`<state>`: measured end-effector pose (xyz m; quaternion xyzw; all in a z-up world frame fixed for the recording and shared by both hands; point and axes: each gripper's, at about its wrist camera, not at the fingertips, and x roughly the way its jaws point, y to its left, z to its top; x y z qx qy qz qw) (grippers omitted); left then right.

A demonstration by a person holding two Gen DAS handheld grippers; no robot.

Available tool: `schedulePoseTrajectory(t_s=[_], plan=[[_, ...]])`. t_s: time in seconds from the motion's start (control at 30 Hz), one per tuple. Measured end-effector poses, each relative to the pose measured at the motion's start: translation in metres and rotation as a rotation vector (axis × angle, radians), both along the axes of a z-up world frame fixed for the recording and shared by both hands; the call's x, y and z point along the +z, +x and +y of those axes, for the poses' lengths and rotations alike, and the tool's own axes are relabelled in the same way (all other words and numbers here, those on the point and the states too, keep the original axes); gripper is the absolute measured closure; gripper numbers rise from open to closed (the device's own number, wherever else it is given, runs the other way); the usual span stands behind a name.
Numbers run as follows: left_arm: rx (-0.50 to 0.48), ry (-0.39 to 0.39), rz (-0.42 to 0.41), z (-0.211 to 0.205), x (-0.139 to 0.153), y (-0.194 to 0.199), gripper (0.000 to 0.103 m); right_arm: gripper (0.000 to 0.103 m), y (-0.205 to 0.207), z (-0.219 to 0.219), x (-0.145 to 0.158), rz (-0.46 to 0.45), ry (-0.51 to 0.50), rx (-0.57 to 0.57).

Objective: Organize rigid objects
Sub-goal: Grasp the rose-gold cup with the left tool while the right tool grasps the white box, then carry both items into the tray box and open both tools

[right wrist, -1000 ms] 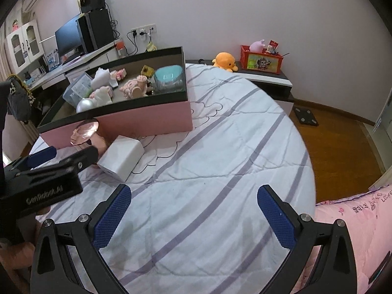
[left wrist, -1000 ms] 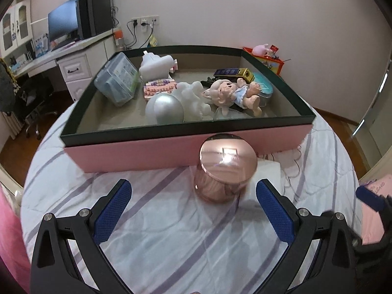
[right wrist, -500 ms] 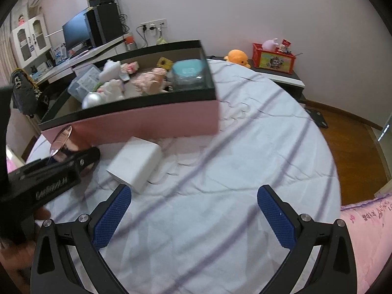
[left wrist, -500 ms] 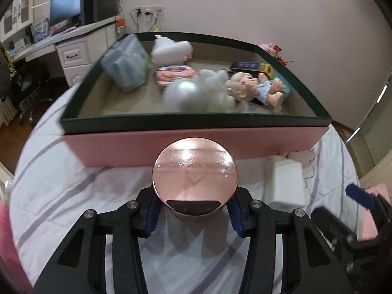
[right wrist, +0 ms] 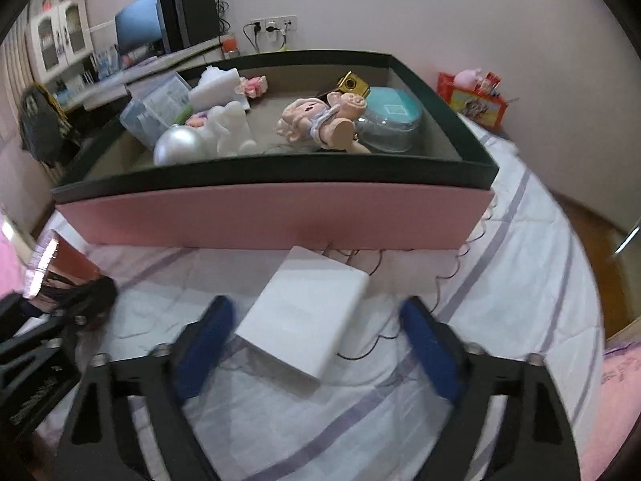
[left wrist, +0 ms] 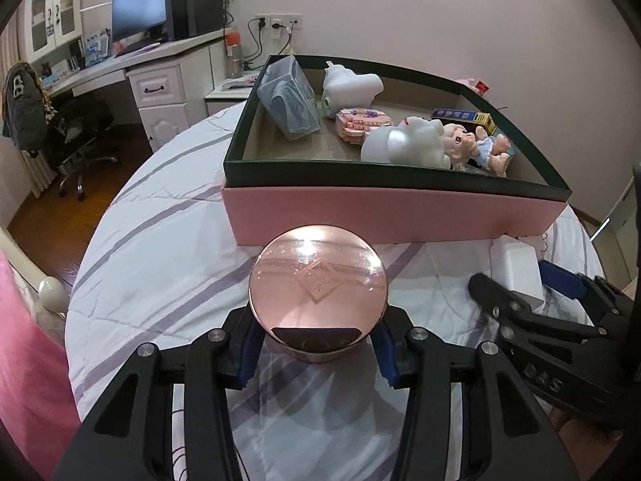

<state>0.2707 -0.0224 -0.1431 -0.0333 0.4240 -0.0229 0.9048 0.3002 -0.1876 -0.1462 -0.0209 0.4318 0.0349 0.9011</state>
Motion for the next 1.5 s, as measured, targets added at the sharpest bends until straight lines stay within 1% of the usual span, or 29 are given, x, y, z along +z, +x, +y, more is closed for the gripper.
schedulePoseTrajectory(t_s=[0.03,0.07,0.17,0.33,0.4,0.63,0.8,0.93,1.03,1.1,1.17,1.33,1.5], plan=[[-0.001,0.001,-0.002,-0.001,0.000,0.000,0.056,0.041,-0.002,0.000,0.001,-0.006,0.006,0.002],[-0.002,0.002,-0.004,-0.001,0.000,-0.002,0.056,0.044,-0.002,-0.001,0.002,-0.009,0.015,0.008],[-0.005,-0.002,-0.005,-0.002,0.001,-0.004,0.056,0.047,-0.006,-0.003,0.002,-0.013,0.030,0.017],[-0.006,0.001,-0.017,0.000,0.007,-0.011,0.056,0.061,-0.018,-0.015,0.009,-0.017,0.104,0.027],[-0.008,0.001,-0.022,0.001,0.009,-0.014,0.056,0.062,-0.025,-0.019,0.012,-0.016,0.130,0.031],[-0.017,0.003,-0.039,0.000,0.017,-0.023,0.056,0.062,-0.034,-0.021,0.015,-0.018,0.154,0.035],[-0.015,0.004,-0.065,0.003,0.029,-0.030,0.056,0.062,-0.045,-0.019,0.029,-0.044,0.170,0.048],[-0.019,0.003,-0.089,0.005,0.041,-0.035,0.056,0.062,-0.053,-0.018,0.048,-0.080,0.190,0.065],[-0.026,0.002,-0.110,0.007,0.053,-0.037,0.056,0.062,-0.058,-0.018,0.068,-0.115,0.218,0.083],[-0.031,-0.001,-0.124,0.007,0.061,-0.036,0.056,0.062,-0.058,-0.019,0.081,-0.142,0.219,0.093],[-0.036,0.003,-0.146,0.006,0.071,-0.032,0.056,0.062,-0.055,-0.018,0.092,-0.162,0.227,0.109],[-0.054,0.019,-0.214,0.004,0.102,-0.010,0.056,0.062,-0.037,-0.014,0.115,-0.217,0.196,0.131],[-0.067,0.019,-0.245,-0.001,0.121,0.028,0.056,0.062,0.000,-0.012,0.129,-0.243,0.184,0.147]])
